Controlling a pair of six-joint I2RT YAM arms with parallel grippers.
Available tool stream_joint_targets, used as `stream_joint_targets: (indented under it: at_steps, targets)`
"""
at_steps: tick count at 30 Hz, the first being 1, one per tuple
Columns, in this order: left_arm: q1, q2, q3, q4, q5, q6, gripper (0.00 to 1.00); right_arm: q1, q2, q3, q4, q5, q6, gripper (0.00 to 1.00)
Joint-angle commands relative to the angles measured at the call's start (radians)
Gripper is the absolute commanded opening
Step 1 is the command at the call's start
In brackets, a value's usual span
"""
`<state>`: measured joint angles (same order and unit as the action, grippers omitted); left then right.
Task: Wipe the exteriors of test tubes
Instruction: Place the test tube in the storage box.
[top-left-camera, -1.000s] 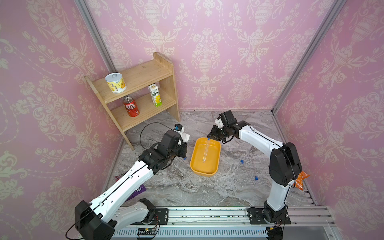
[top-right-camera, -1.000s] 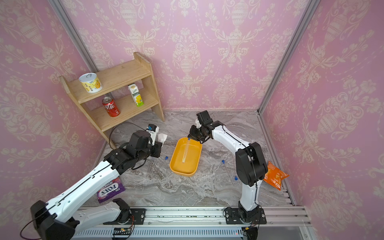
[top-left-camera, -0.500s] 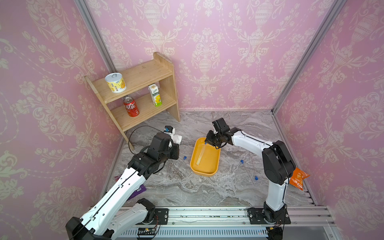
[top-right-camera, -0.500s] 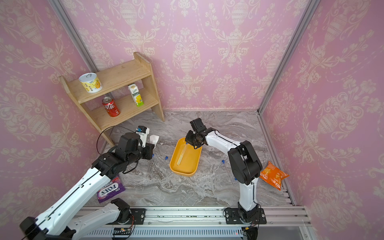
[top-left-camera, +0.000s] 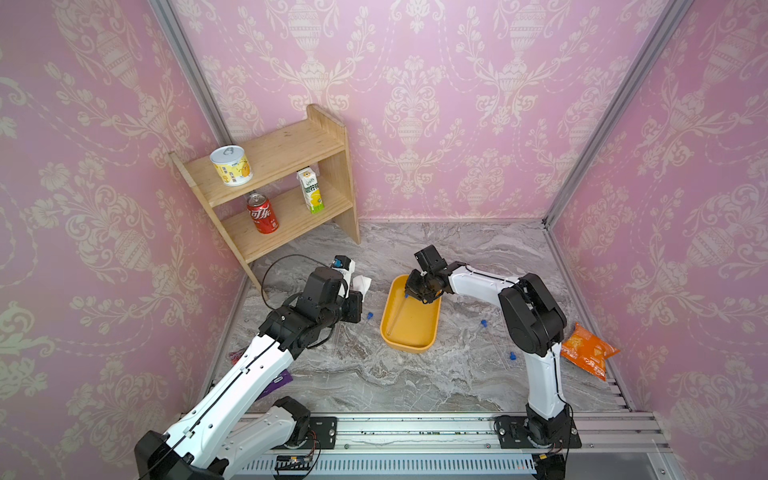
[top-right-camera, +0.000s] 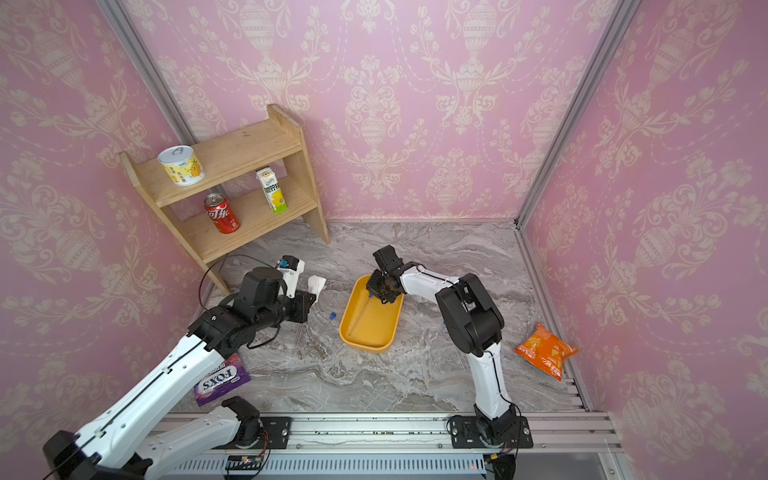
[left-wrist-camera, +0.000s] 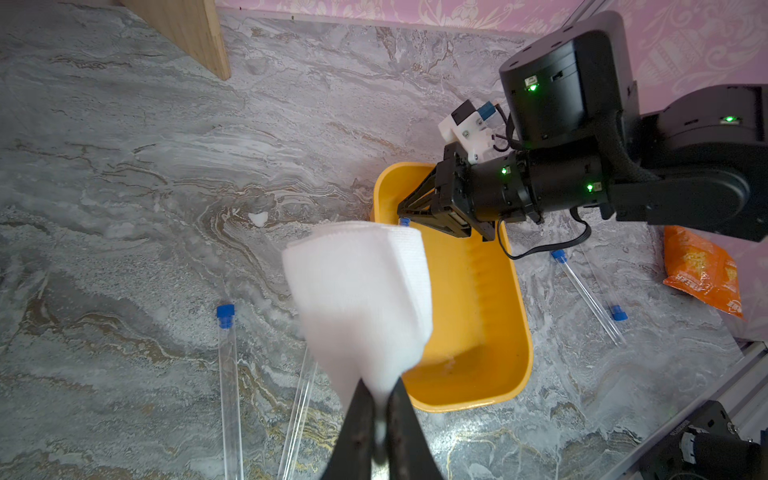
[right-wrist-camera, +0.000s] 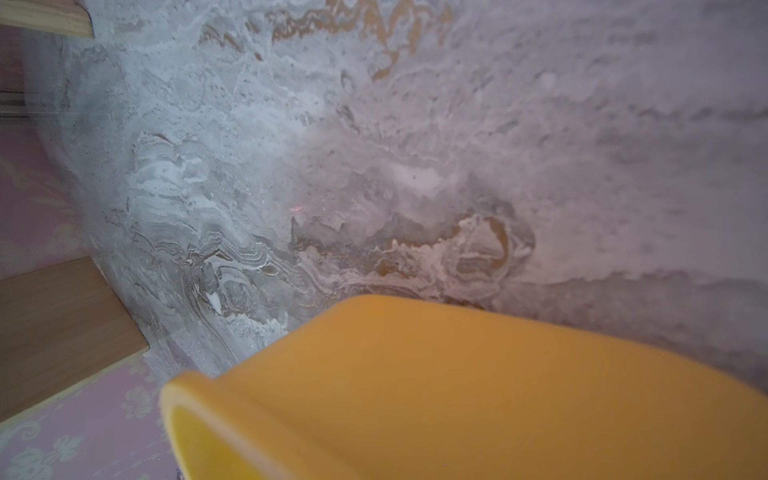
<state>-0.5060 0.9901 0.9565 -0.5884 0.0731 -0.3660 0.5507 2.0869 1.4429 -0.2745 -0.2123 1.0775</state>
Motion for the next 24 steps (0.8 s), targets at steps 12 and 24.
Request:
stream_joint_targets:
  at_steps: [12, 24]
  targets:
    - [0.006, 0.023, 0.018, 0.025, 0.026, -0.013, 0.11, 0.014, -0.039, 0.062, -0.081, -0.009, -0.041, 0.65]
    - [0.005, 0.07, 0.031, 0.047, 0.064, -0.041, 0.11, 0.029, -0.424, -0.039, -0.308, 0.039, -0.285, 1.0]
